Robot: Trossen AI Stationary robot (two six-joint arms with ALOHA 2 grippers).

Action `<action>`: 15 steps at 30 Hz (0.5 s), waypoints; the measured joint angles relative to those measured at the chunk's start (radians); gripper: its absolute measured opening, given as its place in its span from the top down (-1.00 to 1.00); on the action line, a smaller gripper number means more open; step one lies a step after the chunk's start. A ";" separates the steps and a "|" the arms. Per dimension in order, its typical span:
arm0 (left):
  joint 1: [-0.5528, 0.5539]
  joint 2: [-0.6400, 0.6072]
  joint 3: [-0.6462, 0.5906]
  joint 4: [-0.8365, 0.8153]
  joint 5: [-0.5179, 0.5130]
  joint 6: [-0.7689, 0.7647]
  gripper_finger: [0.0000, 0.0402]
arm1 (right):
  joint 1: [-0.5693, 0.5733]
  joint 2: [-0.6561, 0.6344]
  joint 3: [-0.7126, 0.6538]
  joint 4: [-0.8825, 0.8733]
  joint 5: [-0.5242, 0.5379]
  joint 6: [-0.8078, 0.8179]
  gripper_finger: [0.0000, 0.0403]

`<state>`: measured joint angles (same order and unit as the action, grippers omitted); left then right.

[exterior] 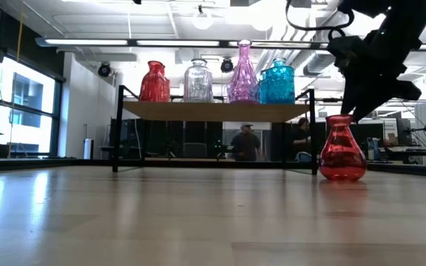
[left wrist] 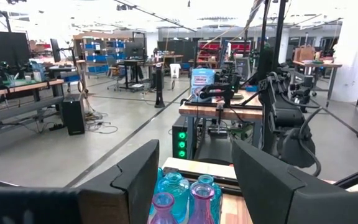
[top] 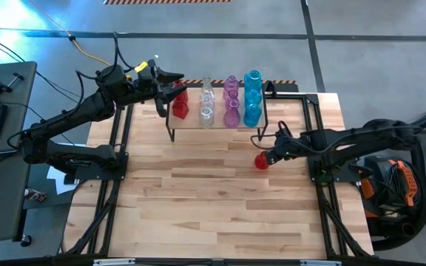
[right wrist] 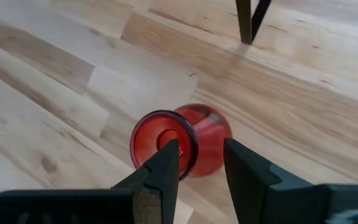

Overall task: Sort vases onto shelf
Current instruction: Put the red vase on the shelf aligned with the other red vases

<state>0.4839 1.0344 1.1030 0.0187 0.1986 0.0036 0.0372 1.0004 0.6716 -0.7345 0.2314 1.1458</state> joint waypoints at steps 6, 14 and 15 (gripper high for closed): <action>0.000 0.000 0.000 0.000 0.000 0.000 0.03 | 0.000 0.051 0.000 0.015 -0.006 -0.001 0.48; 0.000 0.000 0.000 0.000 0.000 0.000 0.03 | 0.000 0.109 0.001 0.053 0.008 0.000 0.63; 0.000 0.000 0.000 0.000 0.000 0.000 0.03 | 0.000 0.115 0.002 0.060 0.008 -0.001 0.69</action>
<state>0.4837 1.0344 1.1030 0.0187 0.1986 0.0036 0.0372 1.1158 0.6732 -0.6743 0.2397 1.1450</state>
